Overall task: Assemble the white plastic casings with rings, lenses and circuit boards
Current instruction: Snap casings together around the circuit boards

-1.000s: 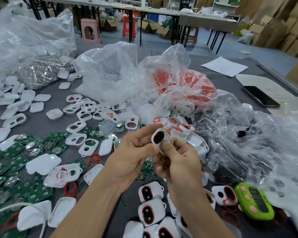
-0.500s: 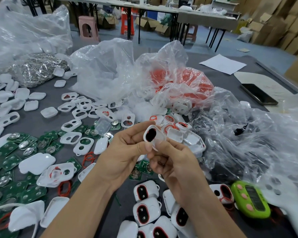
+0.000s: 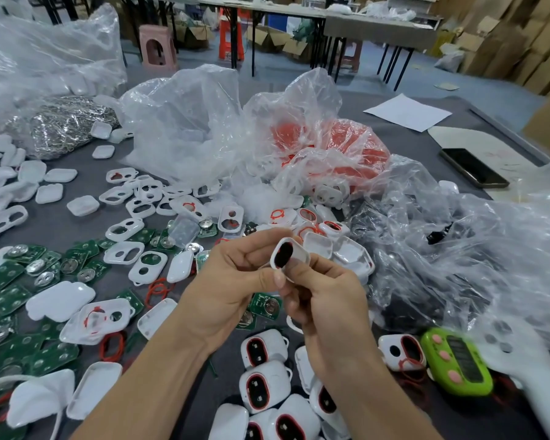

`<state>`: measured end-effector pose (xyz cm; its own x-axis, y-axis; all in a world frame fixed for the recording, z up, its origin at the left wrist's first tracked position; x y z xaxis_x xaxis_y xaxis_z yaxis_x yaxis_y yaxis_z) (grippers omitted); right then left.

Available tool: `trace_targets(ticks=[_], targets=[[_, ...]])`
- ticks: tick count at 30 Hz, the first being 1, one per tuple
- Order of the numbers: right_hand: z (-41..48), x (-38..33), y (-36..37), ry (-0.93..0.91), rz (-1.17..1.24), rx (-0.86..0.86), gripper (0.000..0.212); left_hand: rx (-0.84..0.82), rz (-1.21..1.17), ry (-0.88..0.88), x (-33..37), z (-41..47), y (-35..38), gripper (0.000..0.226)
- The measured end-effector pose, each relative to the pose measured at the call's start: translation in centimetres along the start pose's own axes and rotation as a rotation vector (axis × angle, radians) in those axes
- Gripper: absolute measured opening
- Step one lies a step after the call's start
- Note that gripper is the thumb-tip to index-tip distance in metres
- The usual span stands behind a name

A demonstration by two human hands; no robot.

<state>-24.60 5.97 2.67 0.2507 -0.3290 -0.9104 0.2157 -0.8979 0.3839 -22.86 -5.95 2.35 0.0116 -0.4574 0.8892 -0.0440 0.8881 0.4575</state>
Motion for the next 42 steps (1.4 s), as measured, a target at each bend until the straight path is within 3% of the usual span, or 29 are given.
trace_targets(ticks=[4,8,16,22,26,31,34,39,40,42], targets=[[0.0,0.1,-0.2,0.012,-0.014,0.023,0.027,-0.003,0.021,0.005,0.0,0.1,0.0,0.050],[0.0,0.3,0.0,0.063,-0.005,-0.016,0.013,-0.021,0.010,0.001,0.1,0.0,-0.1,0.048],[0.1,1.3,0.2,0.113,0.071,-0.003,0.015,-0.033,0.040,0.018,0.5,-0.4,-0.1,0.045],[0.2,0.5,1.1,0.122,0.115,-0.134,0.012,0.015,-0.103,0.018,0.3,-0.5,-0.2,0.048],[-0.2,-0.1,1.1,0.120,0.087,-0.211,0.010,-0.050,-0.227,-0.049,0.5,-0.4,-0.3,0.058],[0.7,-1.0,-0.8,0.088,0.027,-0.085,0.015,-0.092,-0.372,-0.077,0.4,-0.3,-0.5,0.063],[2.7,-2.0,-2.1,-0.014,-0.181,0.015,0.019,-0.096,-0.432,-0.061,0.7,-0.4,-1.4,0.060],[8.6,-5.3,2.1,-0.438,-1.042,0.008,0.013,-0.066,-0.524,-0.073,1.2,-0.6,-4.1,0.068],[9.7,-5.3,3.5,-0.476,-1.180,-0.036,0.013,-0.062,-0.569,-0.088,1.0,-0.6,-4.6,0.065],[12.3,-4.8,5.6,-0.464,-1.372,-0.094,0.026,-0.035,-0.565,-0.069,0.7,-0.4,-5.9,0.037]])
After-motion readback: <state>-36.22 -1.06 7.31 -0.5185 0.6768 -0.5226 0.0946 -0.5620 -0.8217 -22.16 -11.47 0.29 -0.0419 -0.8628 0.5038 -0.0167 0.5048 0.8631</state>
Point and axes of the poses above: each hand's wrist, its own z-axis towards the middle knuckle, its own y-axis out of the palm, x = y × z, the point moved 7 cm from there along z, towards the middle knuckle, and after that the axes turned 7 degrees about -y, right-handed, at the moved point
